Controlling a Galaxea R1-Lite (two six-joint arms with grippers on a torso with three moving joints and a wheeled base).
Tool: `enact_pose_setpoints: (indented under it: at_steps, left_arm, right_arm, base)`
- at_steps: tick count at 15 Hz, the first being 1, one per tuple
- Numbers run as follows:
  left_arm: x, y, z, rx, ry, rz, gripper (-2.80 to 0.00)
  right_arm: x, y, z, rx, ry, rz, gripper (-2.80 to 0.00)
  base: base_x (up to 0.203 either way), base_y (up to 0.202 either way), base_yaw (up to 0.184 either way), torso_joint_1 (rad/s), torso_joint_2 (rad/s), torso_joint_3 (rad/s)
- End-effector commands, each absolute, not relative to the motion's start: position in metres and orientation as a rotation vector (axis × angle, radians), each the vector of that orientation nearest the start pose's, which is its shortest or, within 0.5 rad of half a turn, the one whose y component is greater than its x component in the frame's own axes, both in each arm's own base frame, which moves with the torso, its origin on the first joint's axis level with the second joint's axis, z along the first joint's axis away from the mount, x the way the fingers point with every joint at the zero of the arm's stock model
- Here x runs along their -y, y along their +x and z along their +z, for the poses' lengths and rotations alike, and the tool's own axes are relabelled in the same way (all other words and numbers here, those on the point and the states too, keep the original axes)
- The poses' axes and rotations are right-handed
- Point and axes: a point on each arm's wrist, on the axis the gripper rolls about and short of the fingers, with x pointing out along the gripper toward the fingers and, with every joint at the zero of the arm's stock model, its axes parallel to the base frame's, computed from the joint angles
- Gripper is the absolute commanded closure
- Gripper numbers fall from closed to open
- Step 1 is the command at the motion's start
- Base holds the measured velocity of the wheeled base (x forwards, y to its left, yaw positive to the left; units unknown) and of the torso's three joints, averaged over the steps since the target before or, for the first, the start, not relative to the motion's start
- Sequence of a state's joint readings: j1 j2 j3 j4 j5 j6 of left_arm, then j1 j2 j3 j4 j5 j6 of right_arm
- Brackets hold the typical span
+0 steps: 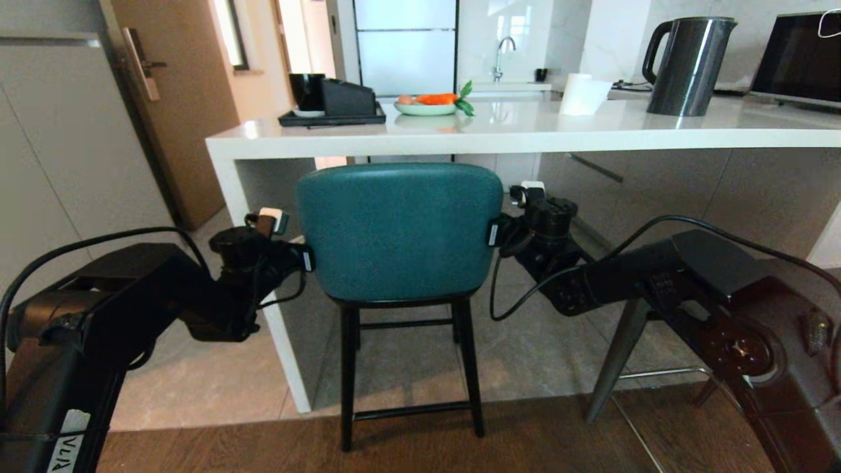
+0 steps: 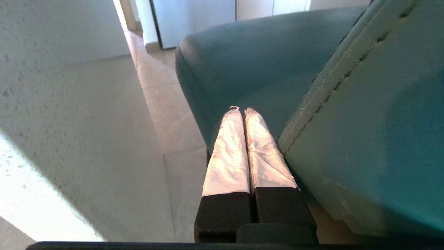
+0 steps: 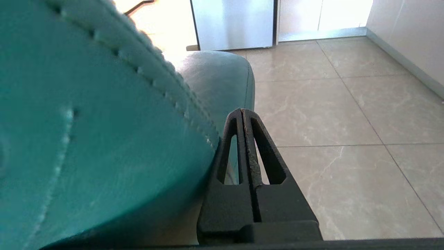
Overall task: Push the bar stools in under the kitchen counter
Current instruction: Push the blue chair back under the dining table
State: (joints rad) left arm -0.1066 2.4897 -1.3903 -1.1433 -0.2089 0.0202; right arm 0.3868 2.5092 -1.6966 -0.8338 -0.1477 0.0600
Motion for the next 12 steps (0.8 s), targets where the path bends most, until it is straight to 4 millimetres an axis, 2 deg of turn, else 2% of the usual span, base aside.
enact_pose_setpoints:
  at_steps: [1, 7, 12]
  left_arm:
    - [0.057, 0.4862, 0.0576, 0.04, 0.023, -0.309, 0.0]
    - [0.0617, 0.4816, 0.0557, 0.021, 0.025, -0.32, 0.0]
    - [0.0617, 0.4818, 0.0585, 0.032, 0.026, -0.32, 0.0]
  right_arm:
    - [-0.1916, 0.4838, 0.1005, 0.008, 0.064, 0.238, 0.0]
    - [-0.1858, 0.4862, 0.1008, 0.01, 0.062, 0.226, 0.0]
    - [-0.1855, 0.4866, 0.1028, 0.014, 0.059, 0.225, 0.0]
  base:
    - [0.0, 0.0, 0.0, 0.0, 0.0, 0.0]
    - [0.0, 0.0, 0.0, 0.0, 0.0, 0.0]
    - [0.166, 0.0, 0.0, -0.001, 0.0, 0.005]
